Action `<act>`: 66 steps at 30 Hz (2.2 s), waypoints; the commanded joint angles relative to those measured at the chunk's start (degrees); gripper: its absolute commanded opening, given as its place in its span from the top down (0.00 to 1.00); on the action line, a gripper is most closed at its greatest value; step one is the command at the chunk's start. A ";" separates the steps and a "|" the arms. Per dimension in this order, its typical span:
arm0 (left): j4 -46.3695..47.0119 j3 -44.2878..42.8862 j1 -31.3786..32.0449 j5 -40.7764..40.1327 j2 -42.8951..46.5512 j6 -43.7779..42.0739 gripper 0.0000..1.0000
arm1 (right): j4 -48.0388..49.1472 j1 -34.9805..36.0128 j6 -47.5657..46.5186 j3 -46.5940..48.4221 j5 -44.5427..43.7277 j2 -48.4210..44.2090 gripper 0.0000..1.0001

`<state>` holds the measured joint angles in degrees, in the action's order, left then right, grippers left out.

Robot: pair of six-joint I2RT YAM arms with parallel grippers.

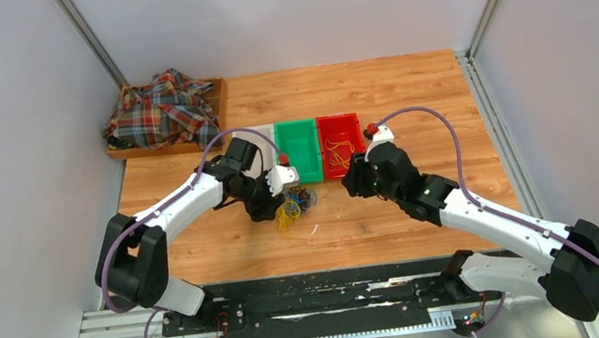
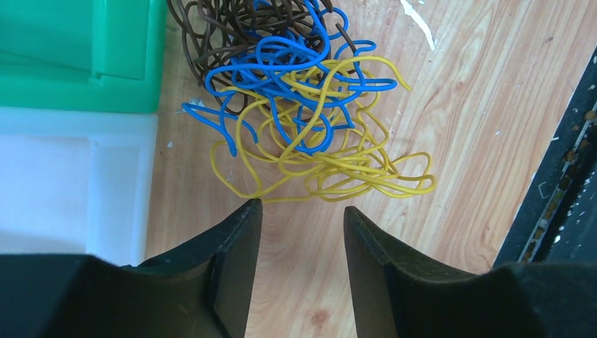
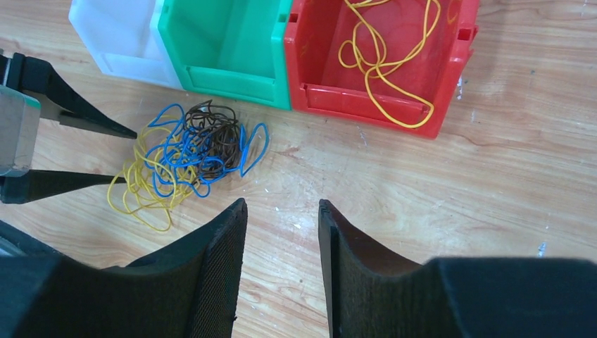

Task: Untangle the cables

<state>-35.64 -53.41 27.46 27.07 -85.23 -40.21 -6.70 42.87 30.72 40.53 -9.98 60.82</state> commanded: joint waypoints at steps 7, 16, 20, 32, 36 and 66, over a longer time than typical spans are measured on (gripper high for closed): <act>0.40 1.11 -0.13 9.48 0.22 -4.37 0.83 | 4.31 1.50 1.55 -0.46 3.61 0.97 0.59; -11.03 -5.79 -0.04 10.57 9.84 3.23 0.99 | 12.95 4.37 -1.32 -0.83 7.68 3.41 0.45; -14.56 -9.52 -0.04 9.14 14.41 7.38 0.99 | 21.41 8.52 -7.71 -1.73 8.11 4.58 0.39; -9.83 -0.19 -0.21 1.82 10.66 2.93 0.42 | 20.90 10.48 -7.98 -1.18 4.05 6.71 0.36; -5.33 1.90 -0.69 4.69 7.05 -2.28 0.43 | 20.21 10.48 -7.04 -3.19 2.93 3.96 0.38; -4.32 -0.11 -1.45 -0.63 11.42 -3.53 0.99 | 21.85 10.50 -5.04 -5.18 3.62 2.22 0.53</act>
<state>-34.61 -48.82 26.37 29.78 -78.72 -49.98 12.23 52.86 26.17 34.00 -6.04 61.76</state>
